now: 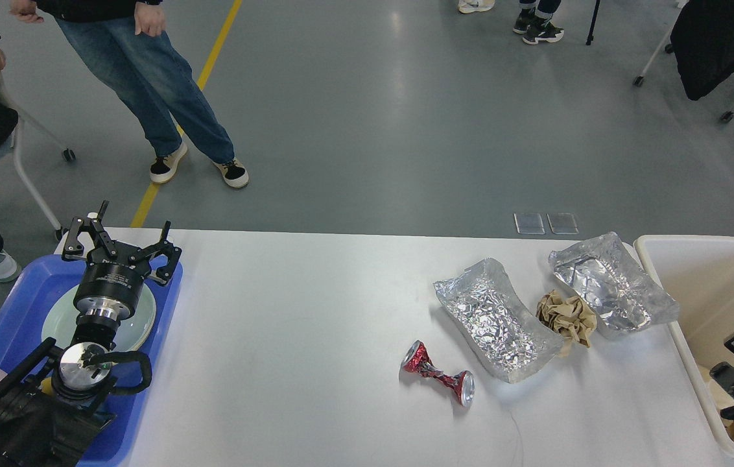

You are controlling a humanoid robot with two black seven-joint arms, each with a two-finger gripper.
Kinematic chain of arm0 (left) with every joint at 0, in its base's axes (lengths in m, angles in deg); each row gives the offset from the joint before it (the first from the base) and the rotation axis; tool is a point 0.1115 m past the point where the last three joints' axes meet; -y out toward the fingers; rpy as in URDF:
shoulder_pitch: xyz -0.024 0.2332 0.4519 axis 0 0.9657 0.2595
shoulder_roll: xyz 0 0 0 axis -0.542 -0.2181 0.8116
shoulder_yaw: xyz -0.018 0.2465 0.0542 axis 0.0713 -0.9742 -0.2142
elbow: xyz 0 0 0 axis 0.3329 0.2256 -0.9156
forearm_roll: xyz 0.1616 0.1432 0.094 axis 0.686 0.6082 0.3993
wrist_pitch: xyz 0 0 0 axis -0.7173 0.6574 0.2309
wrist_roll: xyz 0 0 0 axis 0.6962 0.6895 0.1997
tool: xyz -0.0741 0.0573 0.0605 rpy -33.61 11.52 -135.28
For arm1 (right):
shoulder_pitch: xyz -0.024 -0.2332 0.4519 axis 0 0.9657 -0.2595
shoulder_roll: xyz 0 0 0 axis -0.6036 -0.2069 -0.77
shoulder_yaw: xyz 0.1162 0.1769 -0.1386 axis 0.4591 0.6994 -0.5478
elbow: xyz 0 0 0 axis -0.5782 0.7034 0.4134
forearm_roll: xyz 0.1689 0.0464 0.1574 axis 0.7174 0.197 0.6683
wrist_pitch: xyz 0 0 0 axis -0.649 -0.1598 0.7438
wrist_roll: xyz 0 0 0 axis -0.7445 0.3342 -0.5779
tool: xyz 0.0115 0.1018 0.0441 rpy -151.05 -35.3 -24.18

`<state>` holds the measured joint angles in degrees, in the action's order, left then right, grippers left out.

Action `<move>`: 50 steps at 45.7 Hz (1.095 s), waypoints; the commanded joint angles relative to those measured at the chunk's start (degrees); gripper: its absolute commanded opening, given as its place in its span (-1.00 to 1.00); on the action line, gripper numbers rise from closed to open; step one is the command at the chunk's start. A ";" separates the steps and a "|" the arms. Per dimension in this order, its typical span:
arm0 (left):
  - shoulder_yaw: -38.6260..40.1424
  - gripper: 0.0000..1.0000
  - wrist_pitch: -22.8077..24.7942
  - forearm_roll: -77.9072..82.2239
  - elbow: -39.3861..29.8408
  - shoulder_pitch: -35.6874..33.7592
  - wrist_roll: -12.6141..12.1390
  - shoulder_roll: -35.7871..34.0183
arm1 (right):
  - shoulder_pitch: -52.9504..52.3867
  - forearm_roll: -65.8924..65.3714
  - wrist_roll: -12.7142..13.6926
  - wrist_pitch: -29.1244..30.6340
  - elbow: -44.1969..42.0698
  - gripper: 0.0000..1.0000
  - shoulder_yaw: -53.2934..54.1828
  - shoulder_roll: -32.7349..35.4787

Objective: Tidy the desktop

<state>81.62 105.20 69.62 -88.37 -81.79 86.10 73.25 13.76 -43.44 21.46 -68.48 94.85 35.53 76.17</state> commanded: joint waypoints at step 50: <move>0.00 0.93 0.00 0.00 0.00 0.00 0.00 0.02 | -78.47 -9.06 0.68 56.78 58.43 1.00 -24.46 -1.02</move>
<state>81.62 105.21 69.62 -88.37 -81.79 86.10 73.26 -56.99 -52.61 22.12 -22.31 149.72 10.93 78.74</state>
